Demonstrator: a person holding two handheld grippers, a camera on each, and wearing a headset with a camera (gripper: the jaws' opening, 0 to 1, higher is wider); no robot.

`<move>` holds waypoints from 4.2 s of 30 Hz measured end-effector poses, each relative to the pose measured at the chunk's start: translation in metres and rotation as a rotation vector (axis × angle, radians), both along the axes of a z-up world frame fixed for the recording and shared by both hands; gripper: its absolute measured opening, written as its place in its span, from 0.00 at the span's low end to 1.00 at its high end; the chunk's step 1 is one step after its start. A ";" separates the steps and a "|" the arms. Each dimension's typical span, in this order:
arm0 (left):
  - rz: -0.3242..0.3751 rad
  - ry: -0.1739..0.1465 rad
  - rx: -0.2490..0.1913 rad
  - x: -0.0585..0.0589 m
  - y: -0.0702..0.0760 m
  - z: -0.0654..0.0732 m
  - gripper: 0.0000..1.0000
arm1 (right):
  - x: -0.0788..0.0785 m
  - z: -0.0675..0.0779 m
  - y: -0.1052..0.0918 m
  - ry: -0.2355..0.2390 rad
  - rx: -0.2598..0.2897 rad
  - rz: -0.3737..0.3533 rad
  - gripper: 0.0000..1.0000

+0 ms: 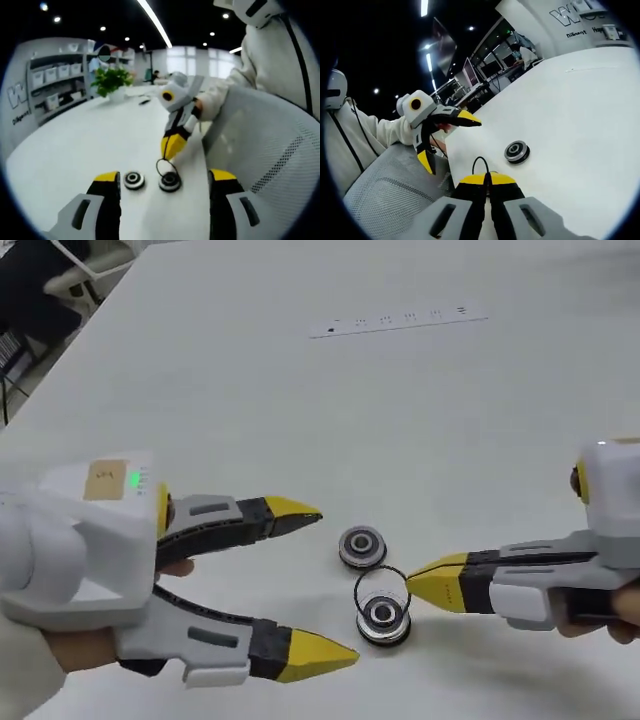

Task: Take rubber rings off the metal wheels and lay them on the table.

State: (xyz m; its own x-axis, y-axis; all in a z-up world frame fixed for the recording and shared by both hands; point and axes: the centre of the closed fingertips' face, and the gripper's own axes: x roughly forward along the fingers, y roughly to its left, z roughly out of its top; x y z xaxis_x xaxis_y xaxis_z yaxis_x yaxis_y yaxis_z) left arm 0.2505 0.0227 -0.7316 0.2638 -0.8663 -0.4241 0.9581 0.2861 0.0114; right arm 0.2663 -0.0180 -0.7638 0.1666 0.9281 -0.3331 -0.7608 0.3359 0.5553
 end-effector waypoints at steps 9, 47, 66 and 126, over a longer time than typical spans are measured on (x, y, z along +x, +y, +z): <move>0.049 0.010 0.009 -0.003 0.020 0.003 0.85 | 0.002 0.012 -0.004 -0.008 0.022 -0.034 0.00; 0.200 0.056 -0.050 -0.011 0.065 0.003 1.00 | -0.005 0.075 0.011 -0.108 0.047 -0.001 0.00; 0.199 0.060 -0.065 -0.013 0.063 0.005 1.00 | 0.000 0.064 0.049 -0.104 -0.060 0.100 0.00; 0.207 0.113 -0.066 -0.014 0.063 -0.001 0.99 | 0.018 -0.011 0.050 -0.115 -0.314 0.136 0.10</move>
State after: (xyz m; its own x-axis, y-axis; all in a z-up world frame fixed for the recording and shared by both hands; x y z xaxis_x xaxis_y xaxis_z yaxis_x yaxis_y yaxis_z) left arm 0.2366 0.0860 -0.7329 0.3926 -0.8256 -0.4053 0.8731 0.4731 -0.1180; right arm 0.2842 0.0321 -0.7746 0.1013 0.7994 -0.5922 -0.8618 0.3679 0.3492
